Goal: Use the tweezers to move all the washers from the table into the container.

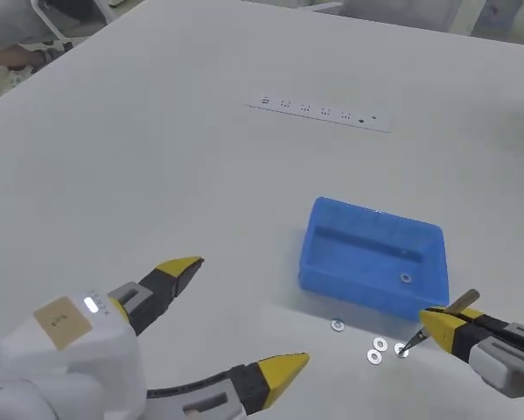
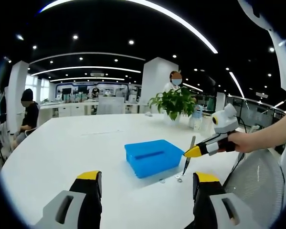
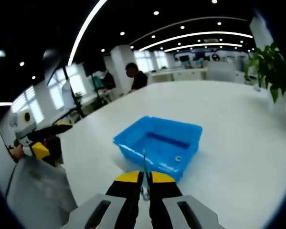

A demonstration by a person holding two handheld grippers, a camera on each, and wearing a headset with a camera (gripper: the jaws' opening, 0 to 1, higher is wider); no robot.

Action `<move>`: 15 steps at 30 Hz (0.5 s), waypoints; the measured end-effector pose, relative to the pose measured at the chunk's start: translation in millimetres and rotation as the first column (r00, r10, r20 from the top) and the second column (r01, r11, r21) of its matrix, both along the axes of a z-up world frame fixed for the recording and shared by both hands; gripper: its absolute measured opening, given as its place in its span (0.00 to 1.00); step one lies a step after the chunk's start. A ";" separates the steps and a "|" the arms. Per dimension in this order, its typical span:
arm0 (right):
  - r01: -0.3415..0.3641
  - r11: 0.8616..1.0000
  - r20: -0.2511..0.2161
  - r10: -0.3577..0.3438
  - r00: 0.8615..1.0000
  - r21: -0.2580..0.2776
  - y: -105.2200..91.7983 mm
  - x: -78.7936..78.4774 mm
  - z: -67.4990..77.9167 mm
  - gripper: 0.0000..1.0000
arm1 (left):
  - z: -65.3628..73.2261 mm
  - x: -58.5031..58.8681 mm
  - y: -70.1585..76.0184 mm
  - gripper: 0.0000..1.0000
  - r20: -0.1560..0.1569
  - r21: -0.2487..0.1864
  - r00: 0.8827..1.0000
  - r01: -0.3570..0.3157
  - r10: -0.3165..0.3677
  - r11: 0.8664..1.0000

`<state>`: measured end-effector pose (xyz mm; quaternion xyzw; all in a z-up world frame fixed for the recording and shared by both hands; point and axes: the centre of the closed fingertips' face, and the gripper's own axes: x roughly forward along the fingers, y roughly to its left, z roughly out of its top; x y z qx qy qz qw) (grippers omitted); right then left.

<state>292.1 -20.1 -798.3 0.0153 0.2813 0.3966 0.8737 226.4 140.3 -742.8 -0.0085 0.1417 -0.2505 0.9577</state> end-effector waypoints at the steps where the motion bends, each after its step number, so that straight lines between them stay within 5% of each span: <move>1: -0.002 1.000 -0.007 0.002 1.000 0.009 1.3 0.1 0.5 0.03 | -0.2 -0.1 -0.1 0.79 -0.001 0.000 1.000 0.001 -0.001 1.000; 15: -0.114 0.991 0.037 0.117 0.992 -0.073 12.5 -14.8 -0.2 0.03 | -2.9 -1.0 -1.0 0.77 -0.010 0.018 1.000 0.010 -0.010 1.000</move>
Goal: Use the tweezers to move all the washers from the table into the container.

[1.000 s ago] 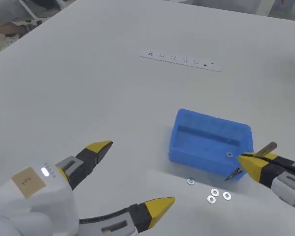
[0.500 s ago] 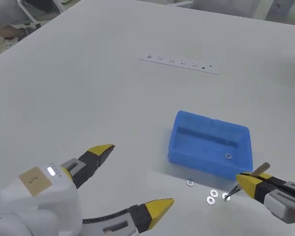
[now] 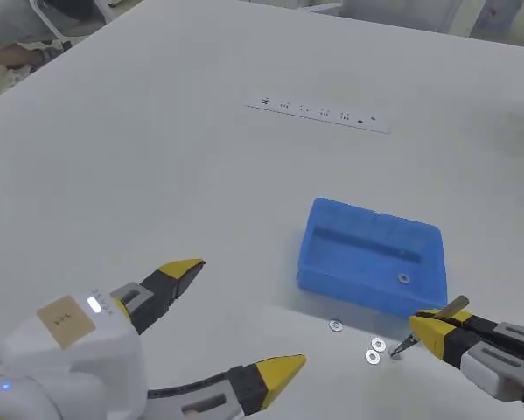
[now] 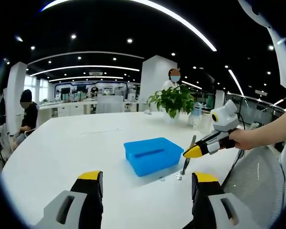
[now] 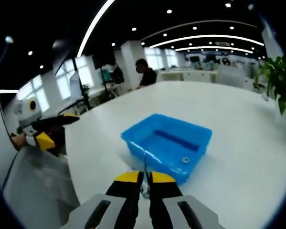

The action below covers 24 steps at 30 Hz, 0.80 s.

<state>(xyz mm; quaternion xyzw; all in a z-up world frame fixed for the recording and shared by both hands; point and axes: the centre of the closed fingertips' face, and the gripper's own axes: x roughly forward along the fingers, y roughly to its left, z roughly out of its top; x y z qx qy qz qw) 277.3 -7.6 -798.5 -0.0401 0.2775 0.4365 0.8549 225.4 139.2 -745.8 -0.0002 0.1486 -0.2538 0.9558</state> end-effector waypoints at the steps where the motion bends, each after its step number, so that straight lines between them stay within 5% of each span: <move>1: -0.009 1.000 0.002 0.009 1.000 -0.007 1.5 -1.9 0.3 0.03 | -0.2 -0.2 0.2 0.77 -0.001 0.001 1.000 0.000 0.000 1.000; 7: -0.026 1.000 -0.001 0.026 1.000 0.000 8.3 -5.6 0.5 0.03 | -0.9 -0.8 0.9 0.76 -0.005 -0.001 1.000 -0.001 0.001 1.000; 13: -0.076 0.995 0.028 0.078 0.997 -0.061 11.3 -10.9 -0.7 0.03 | -1.8 -1.7 -0.2 0.75 -0.010 0.005 1.000 0.006 -0.006 1.000; 21: -0.175 0.967 0.129 0.201 0.971 -0.186 20.2 -19.6 -4.3 0.03 | 0.2 -2.3 -2.2 0.76 -0.004 -0.004 1.000 0.014 -0.014 1.000; 24: -0.217 0.945 0.164 0.261 0.951 -0.245 22.8 -21.6 -5.4 0.02 | -0.1 -2.2 -2.1 0.75 -0.003 0.000 1.000 0.015 -0.015 1.000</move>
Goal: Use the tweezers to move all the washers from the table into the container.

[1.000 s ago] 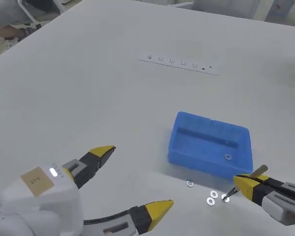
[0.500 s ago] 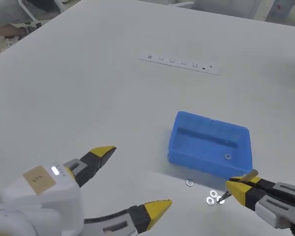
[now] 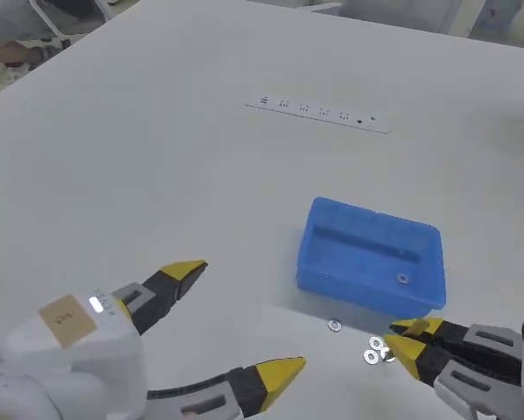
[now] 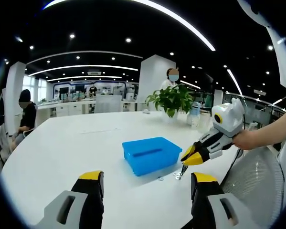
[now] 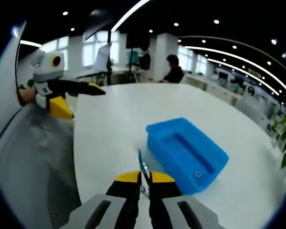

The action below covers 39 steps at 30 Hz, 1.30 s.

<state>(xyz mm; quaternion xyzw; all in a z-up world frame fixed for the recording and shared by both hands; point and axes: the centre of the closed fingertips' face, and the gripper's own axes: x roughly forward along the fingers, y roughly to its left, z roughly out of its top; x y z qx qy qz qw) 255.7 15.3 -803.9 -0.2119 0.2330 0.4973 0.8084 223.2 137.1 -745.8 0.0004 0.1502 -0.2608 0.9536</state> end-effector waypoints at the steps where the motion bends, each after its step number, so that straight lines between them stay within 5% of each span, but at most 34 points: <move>1: -0.010 1.000 0.010 0.010 1.000 -0.006 1.0 -0.8 -0.2 0.02 | -0.1 0.0 0.0 0.75 0.000 0.000 1.000 0.000 0.000 1.000; 5: 0.021 1.000 0.011 -0.021 1.000 0.002 -1.3 1.2 1.6 0.02 | -0.1 -0.1 0.2 0.75 -0.002 -0.001 1.000 -0.001 0.001 1.000; 9: 0.101 0.987 -0.017 -0.100 0.995 0.121 -1.9 12.6 22.6 0.02 | 0.8 0.1 0.1 0.75 0.002 -0.003 1.000 0.001 -0.001 1.000; 14: 0.124 0.979 -0.012 -0.124 0.992 0.161 -5.4 27.4 44.2 0.02 | 0.9 0.6 0.5 0.75 0.002 -0.005 1.000 -0.001 0.001 1.000; 19: 0.146 0.960 -0.001 -0.150 0.989 0.237 -1.2 46.3 72.2 0.02 | 0.4 0.5 -1.0 0.74 -0.001 -0.001 1.000 0.005 -0.005 1.000; 23: 0.189 0.943 -0.025 -0.189 0.982 0.274 -3.2 63.5 80.1 0.02 | -0.4 0.4 -1.1 0.74 -0.003 0.004 1.000 0.006 -0.006 1.000; 29: 0.285 0.904 -0.103 -0.266 0.958 0.319 -11.5 90.7 76.3 0.02 | -1.1 0.2 -0.9 0.73 -0.004 0.005 1.000 0.007 -0.007 1.000; 39: 0.365 0.887 -0.190 -0.322 0.928 0.282 -22.6 117.5 47.6 0.02 | -2.6 -0.9 -2.4 0.72 -0.012 0.008 1.000 0.014 -0.014 1.000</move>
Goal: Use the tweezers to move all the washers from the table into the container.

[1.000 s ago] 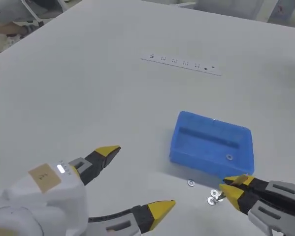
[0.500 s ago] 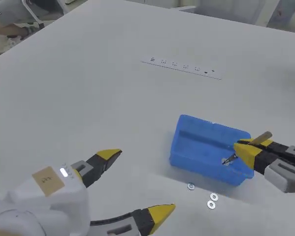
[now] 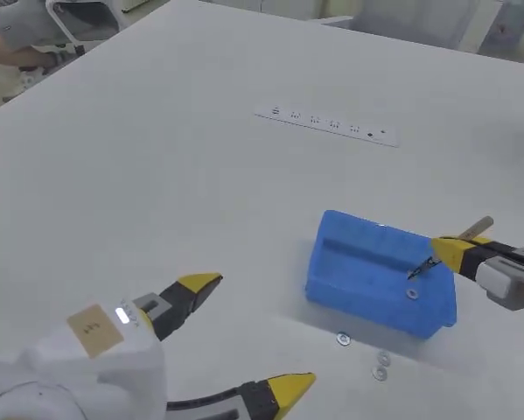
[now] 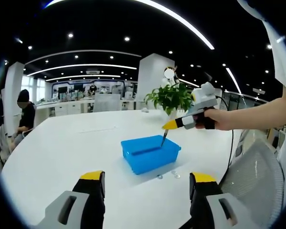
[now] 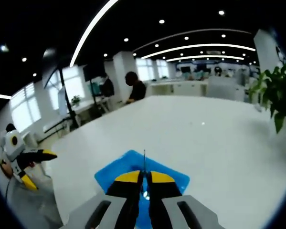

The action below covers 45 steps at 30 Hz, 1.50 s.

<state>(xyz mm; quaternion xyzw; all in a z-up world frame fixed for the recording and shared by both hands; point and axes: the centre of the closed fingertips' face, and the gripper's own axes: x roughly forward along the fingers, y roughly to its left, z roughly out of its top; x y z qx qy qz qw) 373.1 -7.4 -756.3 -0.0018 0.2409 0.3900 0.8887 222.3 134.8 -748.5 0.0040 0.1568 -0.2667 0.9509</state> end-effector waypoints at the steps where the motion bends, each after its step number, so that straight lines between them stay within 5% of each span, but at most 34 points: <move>1: 0.004 1.000 -0.009 -0.004 1.000 0.001 0.1 1.2 -2.6 0.02 | -0.3 -0.1 0.1 0.72 -0.001 0.001 1.000 0.000 0.000 1.000; 14: -0.009 0.999 -0.077 0.007 0.997 -0.036 9.1 7.3 -31.0 0.02 | 0.8 -0.3 -0.6 0.72 -0.002 -0.006 1.000 0.004 -0.004 1.000; 26: -0.019 0.998 -0.078 0.015 0.997 -0.055 9.5 6.0 -36.7 0.03 | 1.2 0.1 -0.8 0.72 -0.003 -0.006 1.000 0.004 -0.004 1.000; 45: -0.084 0.992 0.012 0.083 0.996 0.096 22.8 -33.2 22.3 0.03 | -0.7 0.0 0.5 0.71 -0.010 -0.004 1.000 0.003 -0.004 1.000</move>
